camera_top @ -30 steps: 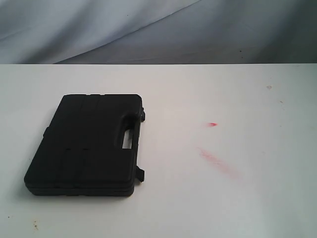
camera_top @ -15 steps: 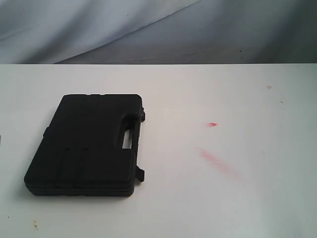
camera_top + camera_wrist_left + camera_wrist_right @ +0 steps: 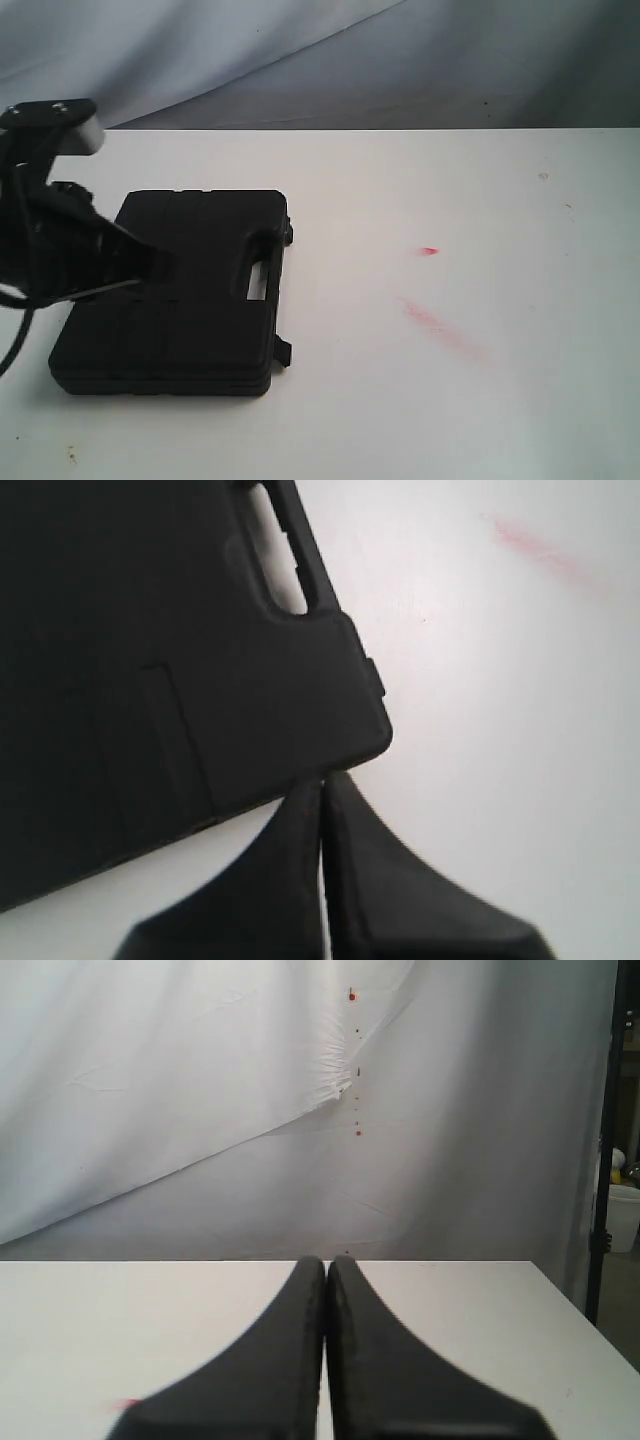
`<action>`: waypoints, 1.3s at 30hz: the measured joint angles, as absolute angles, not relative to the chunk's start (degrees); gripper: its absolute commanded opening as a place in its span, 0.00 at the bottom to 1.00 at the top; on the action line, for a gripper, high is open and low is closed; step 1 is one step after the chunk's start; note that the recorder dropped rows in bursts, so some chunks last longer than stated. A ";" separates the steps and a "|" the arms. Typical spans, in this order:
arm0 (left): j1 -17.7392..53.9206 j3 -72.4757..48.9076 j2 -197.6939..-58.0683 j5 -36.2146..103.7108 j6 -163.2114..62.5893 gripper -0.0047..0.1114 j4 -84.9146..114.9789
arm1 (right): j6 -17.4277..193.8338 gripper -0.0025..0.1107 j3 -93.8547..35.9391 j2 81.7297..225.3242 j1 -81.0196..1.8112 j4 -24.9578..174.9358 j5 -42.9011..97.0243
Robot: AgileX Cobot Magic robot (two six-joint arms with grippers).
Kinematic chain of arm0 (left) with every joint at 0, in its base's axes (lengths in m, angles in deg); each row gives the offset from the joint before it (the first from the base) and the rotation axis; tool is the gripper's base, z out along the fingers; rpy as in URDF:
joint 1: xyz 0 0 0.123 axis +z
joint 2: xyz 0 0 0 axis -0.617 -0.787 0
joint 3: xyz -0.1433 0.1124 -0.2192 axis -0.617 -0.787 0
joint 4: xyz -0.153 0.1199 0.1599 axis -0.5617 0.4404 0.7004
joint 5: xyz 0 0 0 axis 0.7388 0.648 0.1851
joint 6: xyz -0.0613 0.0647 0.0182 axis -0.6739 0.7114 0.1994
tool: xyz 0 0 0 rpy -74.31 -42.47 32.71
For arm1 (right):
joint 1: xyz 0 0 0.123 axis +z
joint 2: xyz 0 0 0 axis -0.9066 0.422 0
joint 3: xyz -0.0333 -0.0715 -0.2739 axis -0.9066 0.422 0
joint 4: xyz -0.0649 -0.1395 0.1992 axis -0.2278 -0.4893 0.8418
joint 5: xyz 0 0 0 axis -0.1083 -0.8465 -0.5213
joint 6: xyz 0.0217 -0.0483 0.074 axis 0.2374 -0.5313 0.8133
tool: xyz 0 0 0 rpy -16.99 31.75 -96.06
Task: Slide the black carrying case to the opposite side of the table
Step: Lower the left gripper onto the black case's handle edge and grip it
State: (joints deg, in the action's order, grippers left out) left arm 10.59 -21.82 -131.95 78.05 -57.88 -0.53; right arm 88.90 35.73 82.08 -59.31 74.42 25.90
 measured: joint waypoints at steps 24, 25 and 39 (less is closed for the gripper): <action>4.77 5.92 -162.50 81.60 -77.48 0.04 7.18 | 88.90 0.02 35.73 82.08 -59.31 74.42 25.90; 4.65 7.23 -163.78 82.73 -78.19 0.04 7.45 | 88.90 0.02 35.73 82.08 -59.31 74.42 25.90; 4.13 25.55 -179.29 99.02 -83.35 0.04 11.31 | 88.90 0.02 35.73 82.08 -59.31 74.42 25.90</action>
